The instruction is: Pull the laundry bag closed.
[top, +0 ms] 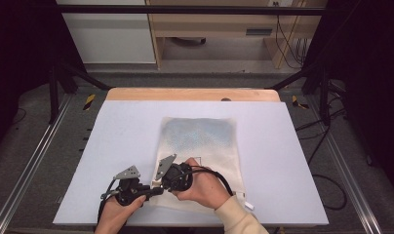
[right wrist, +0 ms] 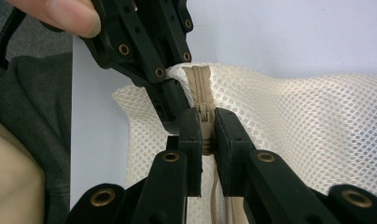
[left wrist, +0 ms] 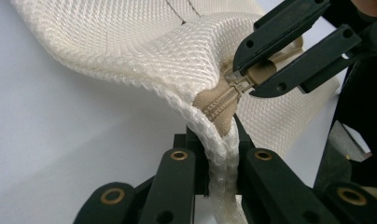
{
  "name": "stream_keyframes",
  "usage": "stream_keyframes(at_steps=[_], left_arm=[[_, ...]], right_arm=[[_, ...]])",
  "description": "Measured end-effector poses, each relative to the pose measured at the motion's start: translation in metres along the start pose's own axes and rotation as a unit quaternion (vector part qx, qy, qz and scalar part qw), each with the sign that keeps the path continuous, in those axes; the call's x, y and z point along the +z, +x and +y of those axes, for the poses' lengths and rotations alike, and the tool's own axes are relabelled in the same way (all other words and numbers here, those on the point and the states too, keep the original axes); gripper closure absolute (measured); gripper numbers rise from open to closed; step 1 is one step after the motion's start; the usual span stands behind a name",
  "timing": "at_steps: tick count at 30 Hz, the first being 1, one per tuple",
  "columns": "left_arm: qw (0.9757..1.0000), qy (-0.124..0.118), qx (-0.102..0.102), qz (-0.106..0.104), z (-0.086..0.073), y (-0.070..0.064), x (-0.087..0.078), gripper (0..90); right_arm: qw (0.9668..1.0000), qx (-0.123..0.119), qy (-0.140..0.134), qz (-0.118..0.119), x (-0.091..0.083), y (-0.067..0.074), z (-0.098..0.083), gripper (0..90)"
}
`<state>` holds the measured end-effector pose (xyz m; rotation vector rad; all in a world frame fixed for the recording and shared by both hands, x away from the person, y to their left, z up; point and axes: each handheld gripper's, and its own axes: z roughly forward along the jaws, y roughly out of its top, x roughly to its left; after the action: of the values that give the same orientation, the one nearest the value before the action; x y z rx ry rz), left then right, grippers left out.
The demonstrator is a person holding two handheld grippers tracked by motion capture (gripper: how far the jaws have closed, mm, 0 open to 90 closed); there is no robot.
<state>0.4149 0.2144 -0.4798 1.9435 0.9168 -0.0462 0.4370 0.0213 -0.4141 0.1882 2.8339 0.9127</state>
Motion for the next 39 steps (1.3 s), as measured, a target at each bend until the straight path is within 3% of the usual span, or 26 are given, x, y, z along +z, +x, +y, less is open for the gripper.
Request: stream_keyframes(at_steps=[23,39], left_arm=[[0.9999,-0.005,0.011,-0.002,0.002,-0.008,0.005,84.3],[0.9998,-0.007,0.015,-0.007,0.003,-0.009,0.005,84.2]], right_arm=[[0.9998,0.015,-0.015,0.000,-0.010,0.000,-0.009,82.2],[0.9998,0.019,-0.008,0.000,-0.013,-0.002,-0.015,82.1]])
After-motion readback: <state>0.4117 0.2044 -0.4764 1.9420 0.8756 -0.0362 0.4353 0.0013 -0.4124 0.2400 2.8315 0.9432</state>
